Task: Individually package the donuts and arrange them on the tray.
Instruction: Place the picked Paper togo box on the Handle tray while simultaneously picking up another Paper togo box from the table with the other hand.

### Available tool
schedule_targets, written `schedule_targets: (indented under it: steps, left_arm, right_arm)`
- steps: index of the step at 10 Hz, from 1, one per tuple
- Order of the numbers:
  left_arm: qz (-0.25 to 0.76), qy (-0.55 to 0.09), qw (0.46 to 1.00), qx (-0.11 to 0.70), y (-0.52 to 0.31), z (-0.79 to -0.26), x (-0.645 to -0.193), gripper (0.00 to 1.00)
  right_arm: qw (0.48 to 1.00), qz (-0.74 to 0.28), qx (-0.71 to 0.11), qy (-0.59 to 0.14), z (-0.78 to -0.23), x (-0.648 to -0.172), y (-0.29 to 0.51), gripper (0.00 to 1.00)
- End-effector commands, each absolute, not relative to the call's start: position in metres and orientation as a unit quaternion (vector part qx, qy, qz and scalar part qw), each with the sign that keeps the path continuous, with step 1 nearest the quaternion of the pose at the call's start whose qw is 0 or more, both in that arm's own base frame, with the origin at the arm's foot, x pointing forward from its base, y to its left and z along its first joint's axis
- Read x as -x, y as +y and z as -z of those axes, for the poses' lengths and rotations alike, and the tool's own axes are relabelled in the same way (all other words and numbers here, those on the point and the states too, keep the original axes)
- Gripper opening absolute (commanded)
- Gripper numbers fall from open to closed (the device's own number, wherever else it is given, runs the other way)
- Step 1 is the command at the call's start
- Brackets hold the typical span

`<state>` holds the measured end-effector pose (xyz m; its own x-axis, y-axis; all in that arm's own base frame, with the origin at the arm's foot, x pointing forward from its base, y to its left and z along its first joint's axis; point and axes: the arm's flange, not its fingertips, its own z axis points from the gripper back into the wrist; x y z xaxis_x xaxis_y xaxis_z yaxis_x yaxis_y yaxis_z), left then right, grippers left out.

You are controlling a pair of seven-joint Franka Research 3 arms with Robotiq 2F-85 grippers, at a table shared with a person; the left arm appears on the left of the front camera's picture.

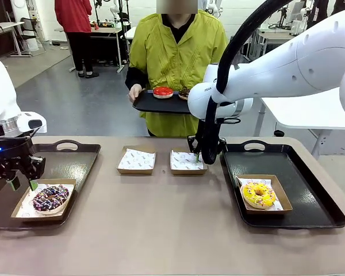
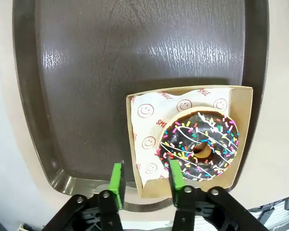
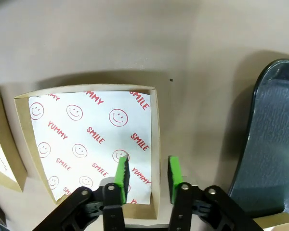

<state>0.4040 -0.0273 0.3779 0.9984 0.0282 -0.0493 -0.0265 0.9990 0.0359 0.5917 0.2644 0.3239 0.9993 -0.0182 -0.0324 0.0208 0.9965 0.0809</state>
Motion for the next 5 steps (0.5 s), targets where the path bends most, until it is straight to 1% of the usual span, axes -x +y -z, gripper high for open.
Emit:
schedule_targets:
  steps: [1, 3, 4, 5]
  left_arm:
    - [-0.005, 0.023, 1.000, -0.015, -0.0262, -0.3781, -0.4048, 1.00]
    - [-0.004, 0.022, 1.000, -0.008, -0.0262, -0.3797, -0.4029, 1.00]
    - [-0.005, 0.023, 1.000, -0.005, -0.0261, -0.3801, -0.4029, 0.79]
    - [-0.004, 0.023, 1.000, 0.003, -0.0260, -0.3803, -0.4026, 0.88]
  right_arm:
    - [1.000, 0.018, -0.021, 0.001, -0.3229, -0.5907, 0.2632, 0.00]
    - [0.999, 0.022, -0.024, 0.001, -0.3230, -0.5905, 0.2631, 0.00]
    - [0.999, 0.027, -0.027, 0.003, -0.3227, -0.5910, 0.2625, 0.00]
    - [0.999, 0.032, -0.028, 0.003, -0.3230, -0.5908, 0.2618, 0.00]
